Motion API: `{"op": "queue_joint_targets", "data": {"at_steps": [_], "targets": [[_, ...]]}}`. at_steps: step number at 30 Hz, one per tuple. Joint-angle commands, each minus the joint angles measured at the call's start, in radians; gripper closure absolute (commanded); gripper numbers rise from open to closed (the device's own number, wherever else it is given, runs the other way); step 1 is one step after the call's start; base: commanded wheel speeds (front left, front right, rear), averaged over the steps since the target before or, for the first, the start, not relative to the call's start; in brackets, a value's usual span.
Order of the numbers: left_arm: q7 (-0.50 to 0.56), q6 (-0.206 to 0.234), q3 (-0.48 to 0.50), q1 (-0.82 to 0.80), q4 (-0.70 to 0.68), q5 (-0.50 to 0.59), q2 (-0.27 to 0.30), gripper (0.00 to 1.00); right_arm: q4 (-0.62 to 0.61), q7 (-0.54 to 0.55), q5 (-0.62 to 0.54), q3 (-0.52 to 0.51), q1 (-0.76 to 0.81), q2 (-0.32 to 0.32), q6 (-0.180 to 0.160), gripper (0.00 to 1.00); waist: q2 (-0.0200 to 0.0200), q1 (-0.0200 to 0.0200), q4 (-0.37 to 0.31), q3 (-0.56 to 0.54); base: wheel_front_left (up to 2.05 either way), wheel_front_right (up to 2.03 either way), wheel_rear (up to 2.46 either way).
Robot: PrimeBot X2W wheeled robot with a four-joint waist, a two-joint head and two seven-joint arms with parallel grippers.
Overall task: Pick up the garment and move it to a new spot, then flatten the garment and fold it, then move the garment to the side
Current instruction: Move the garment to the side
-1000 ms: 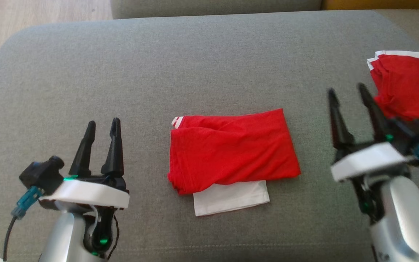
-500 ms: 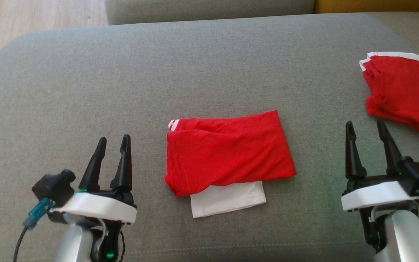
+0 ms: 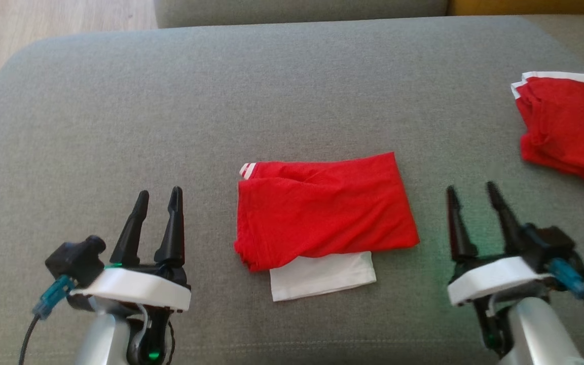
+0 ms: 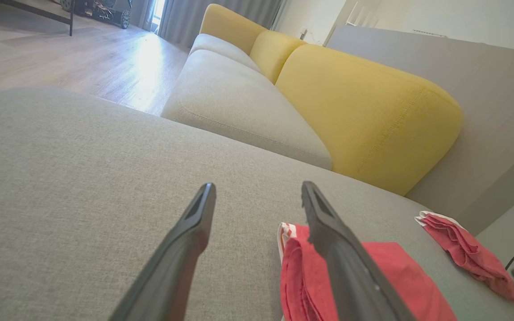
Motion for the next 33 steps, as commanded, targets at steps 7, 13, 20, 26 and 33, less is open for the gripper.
{"op": "queue_joint_targets", "data": {"at_steps": [7,13,20,26,33], "targets": [[-0.012,-0.006,0.013,-0.062,-0.031,0.0,0.001,0.0,0.077,0.059,0.086,0.101,-0.101,-0.001,-0.001,0.0,0.0,0.0,0.025,0.027,0.0,0.0,0.0],[-0.012,-0.006,0.01,-0.073,-0.026,0.0,0.001,0.0,0.149,0.088,0.152,0.154,-0.142,0.0,-0.001,0.0,0.0,0.0,0.045,0.04,0.0,0.0,0.0],[-0.012,-0.006,0.004,-0.075,-0.021,-0.001,0.001,0.0,0.262,0.132,0.207,0.195,-0.184,0.0,-0.001,0.0,0.0,0.0,0.065,0.04,0.0,0.0,0.0],[-0.012,-0.006,0.005,-0.073,-0.02,0.002,0.001,0.0,0.334,0.161,0.26,0.237,-0.209,-0.001,-0.001,1.0,0.0,0.0,0.072,0.037,0.0,0.0,0.0],[-0.012,-0.006,0.011,-0.071,-0.021,0.006,0.001,0.0,0.375,0.12,0.273,0.258,-0.24,-0.03,-0.001,1.0,0.0,0.0,0.065,0.033,0.0,0.0,0.0]]}}
